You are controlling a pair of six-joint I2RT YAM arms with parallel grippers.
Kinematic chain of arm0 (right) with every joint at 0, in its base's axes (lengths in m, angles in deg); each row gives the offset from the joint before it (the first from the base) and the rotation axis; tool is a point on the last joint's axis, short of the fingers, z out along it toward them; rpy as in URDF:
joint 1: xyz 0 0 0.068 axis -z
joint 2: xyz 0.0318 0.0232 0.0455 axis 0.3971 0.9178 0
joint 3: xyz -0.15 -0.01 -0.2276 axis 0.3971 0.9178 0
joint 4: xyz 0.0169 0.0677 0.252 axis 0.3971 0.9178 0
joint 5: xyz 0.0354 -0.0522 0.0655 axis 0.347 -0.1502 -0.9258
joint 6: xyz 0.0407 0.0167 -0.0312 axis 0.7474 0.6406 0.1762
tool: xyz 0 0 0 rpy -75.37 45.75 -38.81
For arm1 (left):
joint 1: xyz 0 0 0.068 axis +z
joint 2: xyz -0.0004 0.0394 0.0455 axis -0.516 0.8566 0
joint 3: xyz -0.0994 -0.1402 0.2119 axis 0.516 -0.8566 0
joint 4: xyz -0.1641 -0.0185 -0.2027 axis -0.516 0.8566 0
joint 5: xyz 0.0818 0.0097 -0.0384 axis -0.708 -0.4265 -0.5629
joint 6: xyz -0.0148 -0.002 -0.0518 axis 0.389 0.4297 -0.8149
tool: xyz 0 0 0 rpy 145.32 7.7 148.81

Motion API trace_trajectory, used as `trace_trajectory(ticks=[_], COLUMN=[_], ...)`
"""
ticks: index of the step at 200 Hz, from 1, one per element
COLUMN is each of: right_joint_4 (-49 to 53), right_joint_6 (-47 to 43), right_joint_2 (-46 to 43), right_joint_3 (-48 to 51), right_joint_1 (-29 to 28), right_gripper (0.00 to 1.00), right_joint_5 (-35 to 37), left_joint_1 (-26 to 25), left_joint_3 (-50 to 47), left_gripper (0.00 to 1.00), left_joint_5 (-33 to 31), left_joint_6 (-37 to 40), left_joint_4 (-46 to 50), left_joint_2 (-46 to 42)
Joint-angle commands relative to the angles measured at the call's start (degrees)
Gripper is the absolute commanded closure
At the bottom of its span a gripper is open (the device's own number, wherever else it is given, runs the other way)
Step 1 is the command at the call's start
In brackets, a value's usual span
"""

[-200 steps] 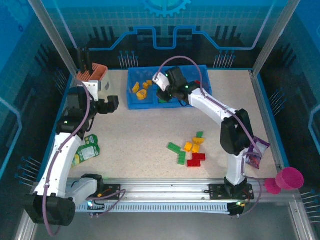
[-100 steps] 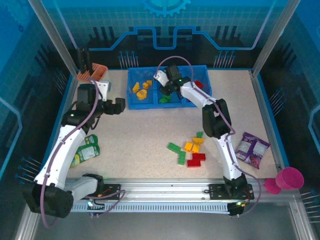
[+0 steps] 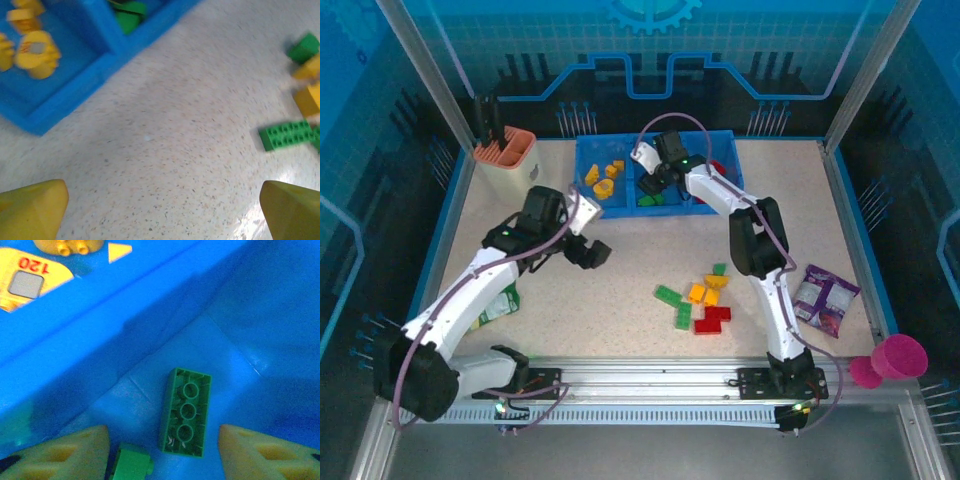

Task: Sort the legos into containers by color
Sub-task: Place the lego in the container, then pick up the lego from the middle-left of the table.

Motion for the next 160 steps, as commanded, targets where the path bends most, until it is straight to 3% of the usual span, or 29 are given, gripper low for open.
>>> trace_trajectory(ticks=[1, 15, 20, 23, 70, 105, 126, 160], right_joint_4=[-3.5, -5.7, -6.8, -7.5, -19.8, -27.1, -19.3, -7.4], right_joint_6=[-1.0, -0.6, -0.6, -0.6, 0.7, 7.4, 5.6, 13.4], right_joint_2=[-6.7, -9.7, -11.0, -11.8, -26.6, -34.7, -38.8, -44.1], right_joint_3=[2.1, 4.9, 6.0, 6.9, 22.7, 31.6, 32.6, 34.9], right_joint_1=[0.9, 1.0, 1.0, 1.0, 0.7, -0.8, -0.8, 1.0], right_gripper=[0.31, 0.17, 0.03, 0.0, 0.0, 0.0, 0.0, 0.0], right_joint_5=[-1.5, -0.5, 0.1, 0.5, 6.7, 27.7, 25.8, 21.3], left_joint_1=[-5.1, -9.0, -10.2, -11.0, -21.2, -25.0, -26.3, -27.5], left_joint_3=[-1.0, -1.1, -1.2, -1.2, 1.6, 3.1, 3.9, 5.8], left_gripper=[0.01, 0.01, 0.01, 0.01, 0.01, 0.01, 0.01, 0.01], left_joint_5=[1.5, 0.4, 0.6, 0.9, 0.4, 0.7, 0.7, 0.5], left_joint_6=[10.6, 13.6, 14.3, 14.7, 18.6, 20.5, 21.2, 21.8], left_joint_4=[-1.6, -2.7, -3.5, -4.0, -6.0, -9.4, -11.6, -13.3], left_joint_2=[4.7, 7.9, 8.9, 9.6, 20.3, 26.0, 28.9, 33.1])
